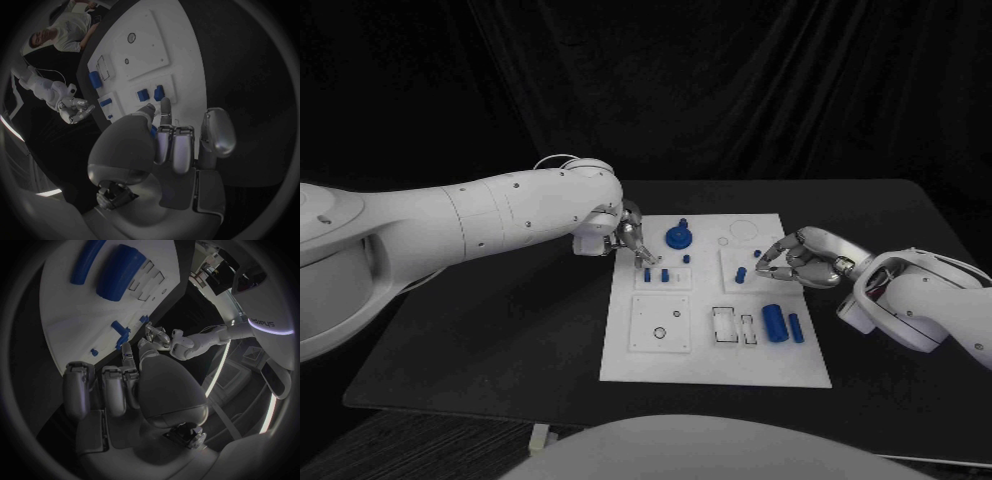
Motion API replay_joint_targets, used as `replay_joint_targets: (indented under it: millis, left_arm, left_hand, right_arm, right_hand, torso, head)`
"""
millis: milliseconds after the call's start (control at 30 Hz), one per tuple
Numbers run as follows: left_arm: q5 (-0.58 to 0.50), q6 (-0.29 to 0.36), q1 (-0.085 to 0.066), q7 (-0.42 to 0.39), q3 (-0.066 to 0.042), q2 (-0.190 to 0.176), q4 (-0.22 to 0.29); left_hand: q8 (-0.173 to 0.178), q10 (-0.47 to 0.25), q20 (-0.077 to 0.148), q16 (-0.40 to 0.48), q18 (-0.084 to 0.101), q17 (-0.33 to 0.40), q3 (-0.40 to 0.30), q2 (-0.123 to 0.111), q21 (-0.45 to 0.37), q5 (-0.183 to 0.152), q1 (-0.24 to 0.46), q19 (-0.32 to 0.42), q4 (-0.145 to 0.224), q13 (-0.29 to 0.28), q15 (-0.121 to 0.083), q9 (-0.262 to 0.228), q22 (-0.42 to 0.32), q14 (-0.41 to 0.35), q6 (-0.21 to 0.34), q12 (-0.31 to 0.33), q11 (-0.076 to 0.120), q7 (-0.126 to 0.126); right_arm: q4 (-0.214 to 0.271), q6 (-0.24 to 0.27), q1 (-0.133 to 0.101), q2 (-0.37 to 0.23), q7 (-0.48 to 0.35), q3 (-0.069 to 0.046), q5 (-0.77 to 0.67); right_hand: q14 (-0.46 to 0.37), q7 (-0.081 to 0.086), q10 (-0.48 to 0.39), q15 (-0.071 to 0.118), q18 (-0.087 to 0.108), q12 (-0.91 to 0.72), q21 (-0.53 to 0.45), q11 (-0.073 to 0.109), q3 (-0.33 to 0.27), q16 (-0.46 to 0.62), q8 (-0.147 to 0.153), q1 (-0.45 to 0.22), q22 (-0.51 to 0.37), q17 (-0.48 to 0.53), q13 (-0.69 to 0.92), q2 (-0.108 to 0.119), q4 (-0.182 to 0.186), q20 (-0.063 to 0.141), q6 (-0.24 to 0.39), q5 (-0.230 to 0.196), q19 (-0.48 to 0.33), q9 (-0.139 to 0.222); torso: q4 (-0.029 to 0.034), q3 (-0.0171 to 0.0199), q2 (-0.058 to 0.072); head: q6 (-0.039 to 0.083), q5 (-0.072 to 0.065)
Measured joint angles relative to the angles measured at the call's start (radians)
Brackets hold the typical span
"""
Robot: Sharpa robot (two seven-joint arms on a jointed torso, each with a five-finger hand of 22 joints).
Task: Assemble the parts on the task board
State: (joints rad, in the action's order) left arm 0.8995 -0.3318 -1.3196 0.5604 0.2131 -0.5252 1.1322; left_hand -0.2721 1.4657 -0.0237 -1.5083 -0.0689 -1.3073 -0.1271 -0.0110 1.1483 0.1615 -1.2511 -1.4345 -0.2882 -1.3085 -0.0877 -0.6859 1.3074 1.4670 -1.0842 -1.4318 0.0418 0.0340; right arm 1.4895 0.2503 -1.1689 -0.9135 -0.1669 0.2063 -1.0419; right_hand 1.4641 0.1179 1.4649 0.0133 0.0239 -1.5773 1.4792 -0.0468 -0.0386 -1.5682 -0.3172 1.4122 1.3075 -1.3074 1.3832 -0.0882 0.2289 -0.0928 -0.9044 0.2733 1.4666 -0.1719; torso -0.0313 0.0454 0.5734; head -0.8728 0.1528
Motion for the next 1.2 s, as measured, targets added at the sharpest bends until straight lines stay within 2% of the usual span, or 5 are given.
replay_joint_targets:
  millis: [367,767,1000,1100,1200]
  left_arm:
    - [0.001,-0.03,0.008,0.004,0.0,0.021,-0.036]
    - [0.001,-0.059,0.019,0.004,0.0,0.048,-0.069]
    - [0.001,-0.069,0.023,0.003,0.0,0.056,-0.084]
    - [0.001,-0.072,0.023,0.002,0.0,0.059,-0.089]
    - [0.001,-0.075,0.023,0.001,0.0,0.061,-0.092]
  left_hand:
    - [0.0,0.0,-0.004,0.0,0.0,0.0,0.021,0.016,-0.005,-0.031,0.032,0.004,-0.002,0.0,0.0,0.0,0.0,0.0,0.0,0.004,0.0,0.0]
    - [-0.004,0.0,-0.006,0.004,0.0,-0.001,0.025,0.02,-0.014,-0.032,0.036,0.006,0.0,0.0,0.0,-0.005,0.0,0.0,0.0,0.008,0.0,0.0]
    - [-0.008,0.0,-0.01,0.004,0.0,-0.001,0.023,0.024,-0.014,0.048,0.028,0.01,0.01,0.0,0.0,-0.012,0.0,0.0,0.015,0.019,0.0,0.0]
    - [-0.008,0.0,-0.006,0.004,0.0,-0.001,0.013,0.019,-0.014,0.123,0.006,0.014,0.02,0.0,0.0,-0.016,0.0,0.0,0.02,0.019,0.0,-0.002]
    - [-0.009,0.0,-0.006,0.007,0.0,-0.001,-0.004,0.007,-0.014,0.218,-0.016,0.014,0.037,-0.001,0.0,-0.019,0.0,0.0,0.026,0.019,0.0,-0.003]
  right_arm:
    - [0.001,-0.002,0.0,0.0,0.0,0.0,0.0]
    - [0.001,-0.005,0.0,0.0,0.001,0.0,0.0]
    - [0.001,-0.006,0.0,0.001,0.001,0.0,0.0]
    - [0.001,-0.007,0.0,0.001,0.001,0.0,0.0]
    - [0.001,-0.008,0.0,0.0,0.002,0.0,0.0]
  right_hand:
    - [0.0,0.0,0.0,0.0,0.0,0.0,0.0,0.0,0.004,0.0,0.0,0.008,0.0,0.0,0.0,0.002,-0.004,0.0,0.0,0.012,0.0,0.0]
    - [0.0,0.0,-0.002,0.0,0.0,0.004,0.0,-0.002,0.004,0.0,0.0,0.012,0.0,0.0,0.012,-0.002,-0.004,0.0,0.0,0.012,0.0,0.0]
    - [0.001,0.0,0.001,-0.001,0.0,0.004,0.0,0.001,0.004,0.0,0.0,0.013,0.0,0.0,0.02,-0.003,-0.004,0.0,0.0,0.012,0.0,0.0]
    - [0.001,0.0,0.001,-0.001,0.0,0.004,0.0,0.001,0.004,0.0,0.0,0.013,0.0,0.0,0.02,-0.003,-0.004,0.0,0.0,0.012,0.0,0.0]
    - [0.001,0.0,0.001,-0.001,0.0,0.004,-0.004,0.001,0.004,0.0,0.0,0.013,0.001,0.0,0.02,-0.003,-0.004,0.0,0.0,0.012,0.0,0.0]
  torso:
    - [0.0002,0.0001,0.0]
    - [0.0002,0.0001,0.0]
    - [0.0006,0.0001,0.0]
    - [0.0007,0.0001,0.0]
    - [0.0007,0.0001,0.001]
  head:
    - [0.0,-0.001]
    - [0.0,-0.002]
    - [0.0,-0.003]
    - [0.0,-0.004]
    - [0.0,-0.005]
